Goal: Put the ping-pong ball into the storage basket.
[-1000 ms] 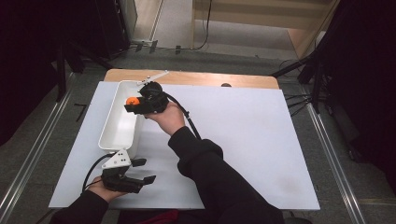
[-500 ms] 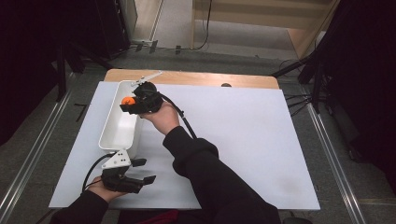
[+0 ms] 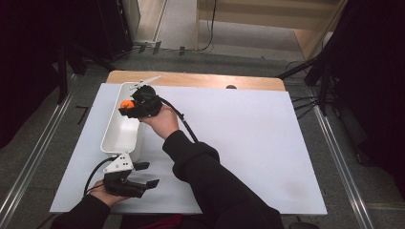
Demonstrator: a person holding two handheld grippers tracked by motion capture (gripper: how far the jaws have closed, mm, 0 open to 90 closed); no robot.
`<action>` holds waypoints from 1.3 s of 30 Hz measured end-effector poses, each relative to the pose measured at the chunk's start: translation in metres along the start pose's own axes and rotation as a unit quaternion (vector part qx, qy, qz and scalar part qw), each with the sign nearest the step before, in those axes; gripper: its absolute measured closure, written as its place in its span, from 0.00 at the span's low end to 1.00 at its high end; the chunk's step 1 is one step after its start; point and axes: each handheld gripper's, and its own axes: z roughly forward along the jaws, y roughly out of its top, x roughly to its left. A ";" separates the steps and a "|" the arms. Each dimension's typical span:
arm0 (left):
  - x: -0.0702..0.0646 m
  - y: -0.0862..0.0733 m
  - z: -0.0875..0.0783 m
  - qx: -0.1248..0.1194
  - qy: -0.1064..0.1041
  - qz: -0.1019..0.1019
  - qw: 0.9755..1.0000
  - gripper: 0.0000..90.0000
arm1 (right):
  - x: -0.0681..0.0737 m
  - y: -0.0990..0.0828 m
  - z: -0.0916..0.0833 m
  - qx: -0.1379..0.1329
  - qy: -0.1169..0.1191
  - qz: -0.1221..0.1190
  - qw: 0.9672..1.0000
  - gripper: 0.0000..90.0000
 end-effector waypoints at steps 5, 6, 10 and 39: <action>0.000 0.000 0.000 0.002 0.001 0.000 1.000 0.29 | 0.002 -0.003 0.005 0.002 -0.002 -0.004 1.000 0.54; 0.000 0.000 0.000 0.002 0.001 0.000 1.000 0.29 | 0.002 -0.003 0.006 0.003 -0.005 -0.005 1.000 0.54; 0.000 0.000 0.000 0.002 0.001 0.001 1.000 0.29 | 0.002 -0.006 0.008 0.005 -0.007 -0.004 1.000 0.54; 0.000 0.000 0.000 -0.002 0.001 -0.001 1.000 0.29 | 0.002 -0.025 0.023 0.015 -0.005 -0.001 1.000 0.53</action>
